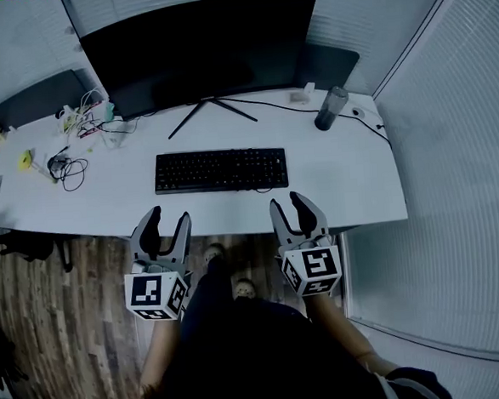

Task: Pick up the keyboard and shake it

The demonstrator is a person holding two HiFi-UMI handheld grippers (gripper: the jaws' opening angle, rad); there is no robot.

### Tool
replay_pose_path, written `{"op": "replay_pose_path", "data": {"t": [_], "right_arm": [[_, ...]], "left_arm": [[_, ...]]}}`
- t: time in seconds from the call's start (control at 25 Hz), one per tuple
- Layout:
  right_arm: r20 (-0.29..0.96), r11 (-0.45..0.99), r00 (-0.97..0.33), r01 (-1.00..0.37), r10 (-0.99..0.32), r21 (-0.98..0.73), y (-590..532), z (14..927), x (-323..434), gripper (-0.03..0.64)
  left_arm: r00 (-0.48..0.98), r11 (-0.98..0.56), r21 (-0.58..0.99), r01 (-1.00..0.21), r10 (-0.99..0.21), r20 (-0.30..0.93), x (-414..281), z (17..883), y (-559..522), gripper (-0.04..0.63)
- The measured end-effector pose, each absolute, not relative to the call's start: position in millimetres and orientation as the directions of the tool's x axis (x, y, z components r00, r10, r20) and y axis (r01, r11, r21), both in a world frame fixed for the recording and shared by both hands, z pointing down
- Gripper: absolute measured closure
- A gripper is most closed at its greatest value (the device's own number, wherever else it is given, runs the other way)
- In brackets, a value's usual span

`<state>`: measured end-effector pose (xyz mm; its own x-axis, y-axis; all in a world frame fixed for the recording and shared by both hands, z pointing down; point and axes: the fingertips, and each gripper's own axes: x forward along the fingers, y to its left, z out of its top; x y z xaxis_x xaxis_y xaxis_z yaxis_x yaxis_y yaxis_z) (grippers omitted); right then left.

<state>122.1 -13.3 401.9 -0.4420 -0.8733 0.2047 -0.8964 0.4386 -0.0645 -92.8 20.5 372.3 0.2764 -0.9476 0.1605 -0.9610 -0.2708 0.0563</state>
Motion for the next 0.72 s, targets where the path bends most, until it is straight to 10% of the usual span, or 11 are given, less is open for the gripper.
{"op": "replay_pose_path", "data": {"t": [0.72], "right_arm": [[0.405, 0.308, -0.261, -0.950, -0.876, 0.054, -123, 473, 120, 0.454]], "left_arm": [[0.362, -0.335, 0.138, -0.932, -0.865, 0.346, -168, 475, -125, 0.360]]}}
